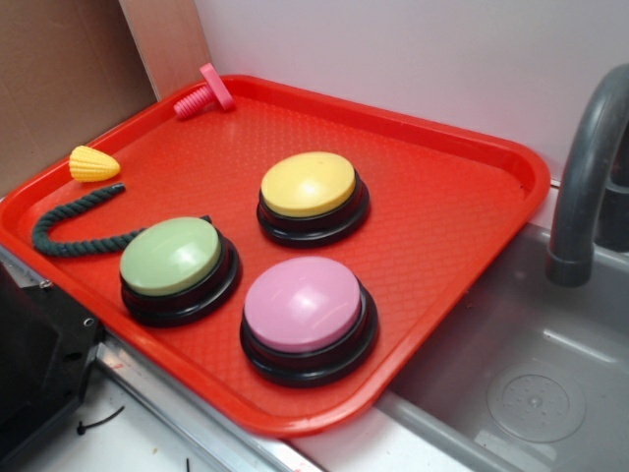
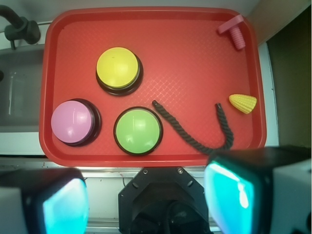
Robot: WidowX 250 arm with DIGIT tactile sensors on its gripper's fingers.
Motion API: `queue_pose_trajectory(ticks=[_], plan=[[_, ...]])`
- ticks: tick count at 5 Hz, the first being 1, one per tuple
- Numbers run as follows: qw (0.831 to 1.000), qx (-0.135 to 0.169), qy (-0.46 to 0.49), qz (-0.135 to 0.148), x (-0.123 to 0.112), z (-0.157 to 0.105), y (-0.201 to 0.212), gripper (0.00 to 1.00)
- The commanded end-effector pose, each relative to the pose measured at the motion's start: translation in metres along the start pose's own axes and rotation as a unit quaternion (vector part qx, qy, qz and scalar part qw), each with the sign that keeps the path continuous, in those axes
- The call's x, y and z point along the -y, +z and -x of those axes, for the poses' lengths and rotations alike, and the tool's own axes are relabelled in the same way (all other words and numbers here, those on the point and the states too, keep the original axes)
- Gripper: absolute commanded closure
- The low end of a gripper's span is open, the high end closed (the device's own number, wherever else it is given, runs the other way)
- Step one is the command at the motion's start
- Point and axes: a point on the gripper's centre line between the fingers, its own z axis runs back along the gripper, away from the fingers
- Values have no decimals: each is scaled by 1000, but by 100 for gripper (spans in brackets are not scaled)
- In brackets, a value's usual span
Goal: Push the yellow button.
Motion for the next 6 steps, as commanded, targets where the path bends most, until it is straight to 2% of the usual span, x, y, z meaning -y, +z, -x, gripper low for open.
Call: queue_pose_trajectory(ticks=[1, 2, 3, 4, 5, 6], plan=[[1000, 0, 0, 0, 0, 0, 0, 0], [994, -29, -103, 9, 44, -44, -40, 0], [990, -48, -132, -26, 77, -85, -84, 0], [987, -36, -154, -20, 89, -111, -124, 0], [989, -12, -147, -30, 83, -125, -151, 0], [989, -19, -142, -29, 71, -120, -172, 0]])
